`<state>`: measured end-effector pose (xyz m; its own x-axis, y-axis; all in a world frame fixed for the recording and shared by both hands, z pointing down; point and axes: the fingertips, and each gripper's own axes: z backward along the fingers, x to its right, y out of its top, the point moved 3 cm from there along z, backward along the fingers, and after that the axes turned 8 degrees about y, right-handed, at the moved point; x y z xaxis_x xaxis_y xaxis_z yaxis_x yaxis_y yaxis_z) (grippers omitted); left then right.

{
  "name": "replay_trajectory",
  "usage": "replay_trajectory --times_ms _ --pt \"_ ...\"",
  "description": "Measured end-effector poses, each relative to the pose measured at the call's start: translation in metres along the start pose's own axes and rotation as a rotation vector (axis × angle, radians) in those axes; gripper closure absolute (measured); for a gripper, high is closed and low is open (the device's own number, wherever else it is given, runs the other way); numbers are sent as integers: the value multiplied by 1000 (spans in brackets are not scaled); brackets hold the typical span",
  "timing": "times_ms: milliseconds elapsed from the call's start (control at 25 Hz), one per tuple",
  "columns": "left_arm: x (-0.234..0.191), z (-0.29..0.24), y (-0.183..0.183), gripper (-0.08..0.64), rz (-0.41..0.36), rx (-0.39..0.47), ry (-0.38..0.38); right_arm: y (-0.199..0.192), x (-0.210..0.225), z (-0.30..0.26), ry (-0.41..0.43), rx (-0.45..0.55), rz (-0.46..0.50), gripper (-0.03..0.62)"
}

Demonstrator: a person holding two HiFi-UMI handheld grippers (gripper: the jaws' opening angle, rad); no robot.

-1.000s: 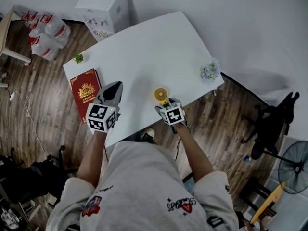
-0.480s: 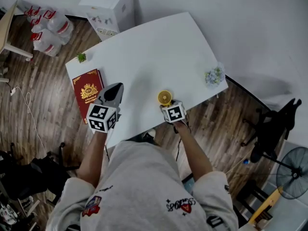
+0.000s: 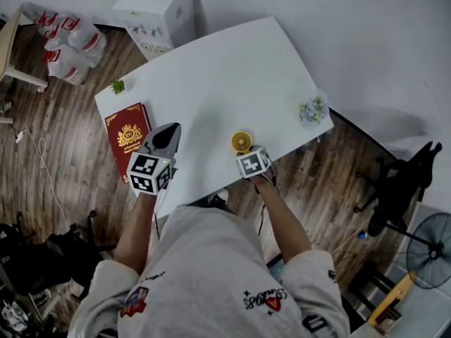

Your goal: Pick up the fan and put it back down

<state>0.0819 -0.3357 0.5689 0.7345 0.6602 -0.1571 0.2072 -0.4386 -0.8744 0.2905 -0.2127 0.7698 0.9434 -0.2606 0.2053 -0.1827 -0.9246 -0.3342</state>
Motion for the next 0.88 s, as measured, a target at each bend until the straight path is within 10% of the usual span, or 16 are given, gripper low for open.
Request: replay_trajectory --times_ms 880 --pt "55 36 25 557 -81 76 -15 45 6 136 -54 430 -6 408"
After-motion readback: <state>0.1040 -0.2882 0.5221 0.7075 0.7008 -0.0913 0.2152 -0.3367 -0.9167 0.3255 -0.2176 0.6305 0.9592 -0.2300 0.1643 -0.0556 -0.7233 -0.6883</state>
